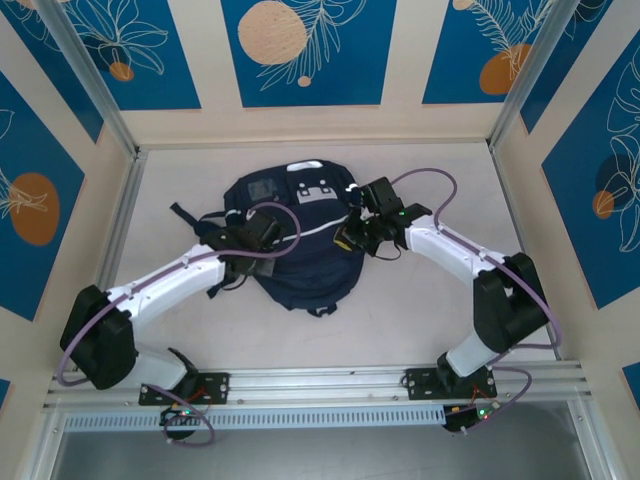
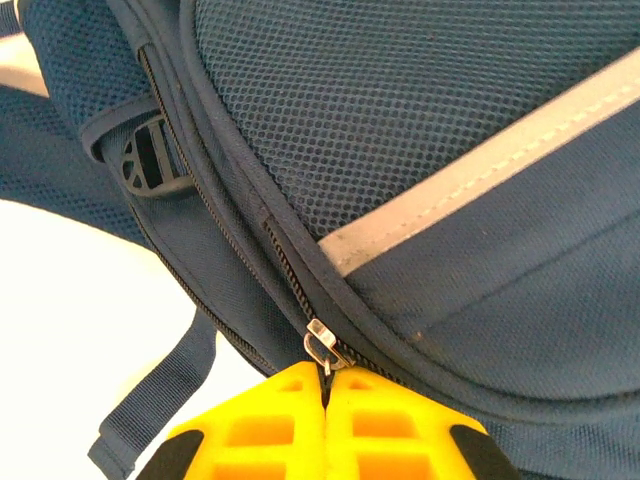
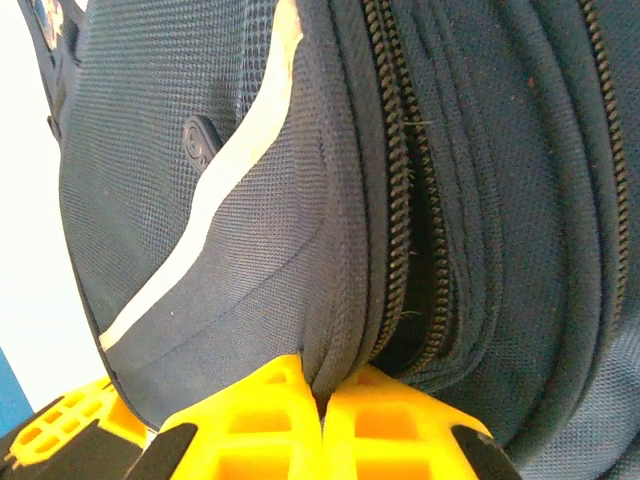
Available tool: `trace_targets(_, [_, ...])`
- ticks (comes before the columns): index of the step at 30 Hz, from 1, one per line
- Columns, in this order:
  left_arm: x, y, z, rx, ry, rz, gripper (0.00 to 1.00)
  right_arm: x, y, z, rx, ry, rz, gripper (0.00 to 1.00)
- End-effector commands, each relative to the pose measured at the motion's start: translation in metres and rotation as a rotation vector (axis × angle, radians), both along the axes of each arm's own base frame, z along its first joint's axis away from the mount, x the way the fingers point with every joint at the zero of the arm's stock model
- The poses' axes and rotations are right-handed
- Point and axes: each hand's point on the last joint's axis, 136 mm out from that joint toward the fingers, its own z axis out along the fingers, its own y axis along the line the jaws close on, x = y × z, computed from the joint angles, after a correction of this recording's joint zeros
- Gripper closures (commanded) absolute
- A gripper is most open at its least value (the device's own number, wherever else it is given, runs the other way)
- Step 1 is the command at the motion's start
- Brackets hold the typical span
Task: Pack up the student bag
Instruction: Unzip the student bag at the center of the table, then pick up the stapler from the top-right of the table.
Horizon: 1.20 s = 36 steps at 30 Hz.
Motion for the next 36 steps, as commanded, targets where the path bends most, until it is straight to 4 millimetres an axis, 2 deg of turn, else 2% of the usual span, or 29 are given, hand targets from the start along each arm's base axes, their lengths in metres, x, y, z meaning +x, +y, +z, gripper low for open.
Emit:
trace_targets(1, [0.020,0.017,0.007,0.005,-0.028,0.079,1.00,0.012,0.003,0.007,0.003,-0.053,0.040,0.93])
trace_targets(3, [0.023,0.015,0.010,-0.019,-0.029,0.071,1.00,0.013,0.003,0.012,-0.008,-0.072,0.074,0.84])
trace_targets(5, [0.022,0.017,0.014,-0.031,-0.022,0.072,0.97,0.013,-0.003,0.019,-0.063,-0.108,0.107,0.64])
trace_targets(7, [0.018,0.022,0.018,-0.039,-0.010,0.087,0.80,0.014,-0.016,0.024,-0.147,-0.149,0.114,0.51])
trace_targets(11, [0.007,0.035,0.031,-0.055,-0.006,0.123,0.48,0.026,-0.057,0.032,-0.369,-0.230,0.112,0.33])
trace_targets(18, [-0.005,0.063,0.066,-0.081,-0.070,0.216,0.20,0.071,-0.134,0.021,-0.733,-0.238,0.133,0.10])
trace_targets(23, [-0.008,0.070,0.082,-0.101,-0.117,0.229,0.07,0.105,-0.168,0.005,-0.821,-0.176,0.167,0.02])
trace_targets(25, [-0.010,0.070,0.084,-0.110,-0.118,0.224,0.05,0.115,-0.174,0.000,-0.824,-0.170,0.192,0.00])
trace_targets(30, [-0.012,0.063,0.081,-0.145,-0.099,0.206,0.02,0.136,-0.168,-0.021,-0.736,-0.159,0.321,0.03])
trace_targets(36, [-0.014,0.057,0.080,-0.163,-0.083,0.175,0.00,0.151,-0.160,-0.033,-0.689,-0.153,0.418,0.18])
